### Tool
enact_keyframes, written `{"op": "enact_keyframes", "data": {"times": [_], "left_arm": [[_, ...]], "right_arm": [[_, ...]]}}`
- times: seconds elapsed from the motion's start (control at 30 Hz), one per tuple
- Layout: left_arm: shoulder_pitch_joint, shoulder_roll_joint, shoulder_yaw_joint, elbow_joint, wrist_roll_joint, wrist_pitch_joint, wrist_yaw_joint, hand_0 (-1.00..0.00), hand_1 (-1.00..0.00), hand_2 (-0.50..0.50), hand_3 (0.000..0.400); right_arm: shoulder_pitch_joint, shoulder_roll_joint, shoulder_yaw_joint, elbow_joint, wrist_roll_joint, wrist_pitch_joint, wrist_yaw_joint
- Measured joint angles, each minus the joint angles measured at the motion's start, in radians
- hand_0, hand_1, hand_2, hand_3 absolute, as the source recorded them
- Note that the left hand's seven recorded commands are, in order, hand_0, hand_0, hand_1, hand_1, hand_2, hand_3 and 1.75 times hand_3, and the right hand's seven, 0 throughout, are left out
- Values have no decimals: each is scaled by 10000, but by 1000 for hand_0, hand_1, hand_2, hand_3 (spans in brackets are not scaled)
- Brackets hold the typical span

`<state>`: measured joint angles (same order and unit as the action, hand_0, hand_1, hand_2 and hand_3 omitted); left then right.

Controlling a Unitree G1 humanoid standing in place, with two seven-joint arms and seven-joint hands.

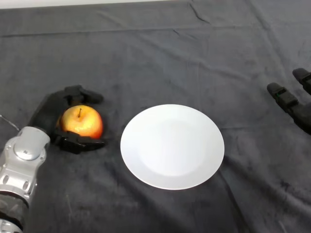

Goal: Move the apple to the plate

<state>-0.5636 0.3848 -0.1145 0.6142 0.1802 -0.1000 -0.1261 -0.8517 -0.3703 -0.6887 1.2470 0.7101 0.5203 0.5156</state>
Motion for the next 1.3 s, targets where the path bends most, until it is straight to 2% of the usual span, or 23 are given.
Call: {"op": "enact_keyframes", "data": {"times": [0.27, 0.4, 0.63, 0.8, 1.0, 1.3], "left_arm": [[343, -27, -333, -2455, 237, 788, 311, -1000, -1000, 0, 400], [480, -265, -678, -2812, 393, 906, 569, -1000, -1000, 0, 400], [514, -537, -1191, -2819, 518, 733, 989, -1000, -1000, 0, 400], [511, -972, -1976, -2745, 634, 582, 1447, -1000, -1000, 0, 400], [497, -1401, -2833, -1982, 561, 283, 1754, -1000, -1000, 0, 400], [307, -1475, -3813, -1025, 184, -311, 2051, -1000, -1000, 0, 400]], "right_arm": [[0, 0, 0, -3, 0, 0, 0], [0, 3, 1, -4, 0, 0, -1], [3, -16, -1, -9, 0, -1, -3], [3, 7, 1, -20, 0, -1, -3], [3, 4, 1, -21, 0, -1, -3], [3, 3, 1, -21, 0, -1, -3]]}}
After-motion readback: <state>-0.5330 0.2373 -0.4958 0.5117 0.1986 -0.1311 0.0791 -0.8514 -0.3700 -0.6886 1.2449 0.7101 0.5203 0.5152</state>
